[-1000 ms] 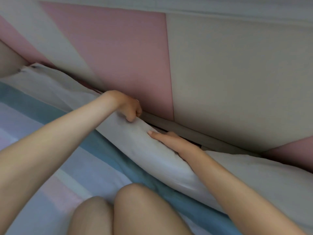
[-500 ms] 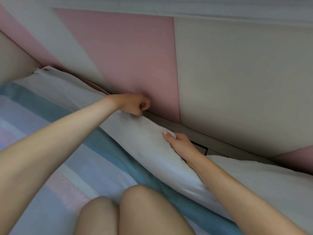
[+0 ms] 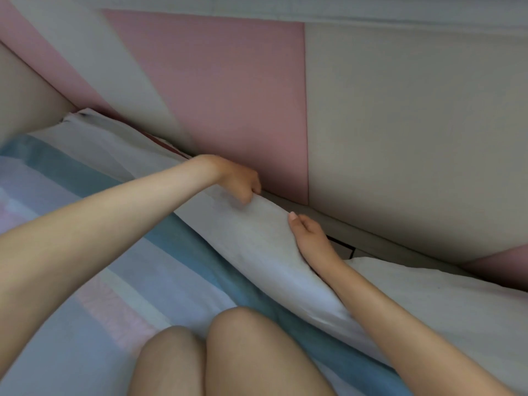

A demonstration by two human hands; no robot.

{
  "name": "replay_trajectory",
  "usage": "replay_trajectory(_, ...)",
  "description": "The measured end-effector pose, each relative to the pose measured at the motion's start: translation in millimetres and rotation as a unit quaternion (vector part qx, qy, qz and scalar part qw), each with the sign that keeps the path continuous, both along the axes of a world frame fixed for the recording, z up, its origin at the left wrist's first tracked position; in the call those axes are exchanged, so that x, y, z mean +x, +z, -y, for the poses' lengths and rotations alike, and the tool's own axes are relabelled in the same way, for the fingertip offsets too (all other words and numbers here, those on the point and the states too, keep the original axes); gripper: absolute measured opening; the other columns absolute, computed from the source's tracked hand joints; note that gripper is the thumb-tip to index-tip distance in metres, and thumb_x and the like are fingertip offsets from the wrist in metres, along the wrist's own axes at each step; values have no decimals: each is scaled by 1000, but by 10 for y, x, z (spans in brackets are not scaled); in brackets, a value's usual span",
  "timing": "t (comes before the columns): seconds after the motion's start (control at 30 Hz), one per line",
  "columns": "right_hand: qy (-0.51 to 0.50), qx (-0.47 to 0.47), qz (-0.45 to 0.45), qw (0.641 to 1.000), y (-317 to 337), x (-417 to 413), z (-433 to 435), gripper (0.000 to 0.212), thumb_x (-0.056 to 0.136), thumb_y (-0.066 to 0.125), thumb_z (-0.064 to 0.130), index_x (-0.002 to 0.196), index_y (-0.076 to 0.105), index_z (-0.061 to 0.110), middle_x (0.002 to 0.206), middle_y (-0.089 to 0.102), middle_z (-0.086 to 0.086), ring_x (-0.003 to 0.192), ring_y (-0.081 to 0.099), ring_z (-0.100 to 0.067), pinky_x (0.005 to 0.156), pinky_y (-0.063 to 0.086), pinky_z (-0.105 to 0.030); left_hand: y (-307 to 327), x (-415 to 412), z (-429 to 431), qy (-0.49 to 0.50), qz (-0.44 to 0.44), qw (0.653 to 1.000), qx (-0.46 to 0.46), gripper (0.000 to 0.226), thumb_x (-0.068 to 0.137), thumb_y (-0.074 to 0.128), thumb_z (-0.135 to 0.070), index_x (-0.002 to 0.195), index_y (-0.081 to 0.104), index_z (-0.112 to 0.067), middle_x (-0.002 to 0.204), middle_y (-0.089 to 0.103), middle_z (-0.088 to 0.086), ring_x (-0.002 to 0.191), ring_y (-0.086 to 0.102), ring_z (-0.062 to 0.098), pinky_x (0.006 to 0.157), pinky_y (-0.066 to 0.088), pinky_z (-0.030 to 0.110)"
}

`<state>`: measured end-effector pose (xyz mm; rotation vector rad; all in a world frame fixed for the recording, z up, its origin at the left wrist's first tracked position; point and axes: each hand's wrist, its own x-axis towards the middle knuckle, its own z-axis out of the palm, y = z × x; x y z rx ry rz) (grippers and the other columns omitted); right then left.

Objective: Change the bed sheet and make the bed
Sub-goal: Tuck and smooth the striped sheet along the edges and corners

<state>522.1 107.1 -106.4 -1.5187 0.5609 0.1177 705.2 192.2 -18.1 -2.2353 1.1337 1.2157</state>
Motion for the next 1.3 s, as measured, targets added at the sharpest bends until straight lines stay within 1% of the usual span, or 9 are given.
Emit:
replay_trajectory(0.17, 9, 25, -34, 999, 40, -28, 10, 50, 98, 41, 46, 102, 64, 1, 98, 68, -12, 92, 65, -23, 85, 49, -34, 96, 276, -202, -103, 185, 977, -18, 14, 79, 49, -9, 89, 54, -17, 87, 53, -1, 85, 53, 24, 80, 35, 30)
replay_trajectory(0.5, -9, 42, -67, 997, -19, -19, 18, 34, 100, 43, 34, 72, 46, 15, 71, 51, -1, 64, 49, -12, 57, 37, -22, -389, 302, -354, 67, 137, 982, -112, 15, 86, 47, -14, 75, 56, -17, 83, 58, 3, 78, 52, 24, 69, 41, 29)
replay_trajectory(0.8, 71, 70, -245, 964, -70, 124, 88, 45, 99, 48, 38, 129, 53, 4, 112, 63, -11, 94, 59, -21, 81, 47, -26, -545, 167, -219, 23, 269, 953, -138, 28, 96, 39, -22, 109, 62, -12, 119, 61, 9, 107, 56, 28, 91, 36, 35)
replay_trajectory(0.93, 94, 87, -257, 958, 0, 194, 111, 33, 100, 47, 33, 112, 59, 4, 105, 65, -10, 85, 59, -18, 65, 46, -23, -171, -300, -383, 7, 65, 933, -355, 37, 77, 45, -45, 100, 69, -27, 106, 67, -10, 95, 63, 16, 86, 48, 33)
replay_trajectory(1.0, 150, 43, -287, 945, 68, 227, 115, 29, 101, 47, 30, 84, 56, 7, 80, 58, -5, 65, 52, -13, 49, 41, -19, -87, -623, -461, -63, -34, 958, -278, 59, 68, 51, -61, 118, 62, -32, 122, 61, -15, 109, 56, 8, 97, 42, 31)
replay_trajectory(1.1, 196, -74, -272, 939, 39, 270, 61, 30, 95, 55, 30, 72, 45, 14, 72, 49, -1, 60, 46, -10, 47, 35, -21, -171, -717, -510, -158, 22, 981, -112, 96, 51, 73, -67, 135, 39, -36, 135, 48, -16, 123, 43, 8, 109, 25, 32)
replay_trajectory(1.17, 125, -140, -124, 974, -66, 268, 59, 21, 88, 65, 23, 78, 48, 17, 85, 54, -3, 74, 50, -12, 62, 41, -24, -251, -669, -414, -176, 84, 980, -44, 94, 50, 79, -59, 132, 39, -34, 130, 51, -14, 120, 47, 10, 108, 24, 36)
replay_trajectory(1.23, 114, -296, 24, 948, -13, 259, 133, 8, 88, 64, 21, 88, 59, 15, 101, 59, -6, 94, 54, -19, 79, 43, -31, -319, -630, -281, -177, 116, 977, -18, 85, 53, 79, -55, 127, 44, -33, 120, 58, -12, 110, 54, 13, 104, 29, 37)
replay_trajectory(1.3, 199, -345, 33, 917, 140, 256, 180, 33, 96, 48, 42, 102, 64, 14, 110, 63, -9, 103, 58, -27, 79, 44, -34, -354, -582, -149, -170, 120, 978, -8, 76, 56, 79, -53, 122, 49, -30, 111, 62, -10, 104, 57, 15, 100, 35, 37)
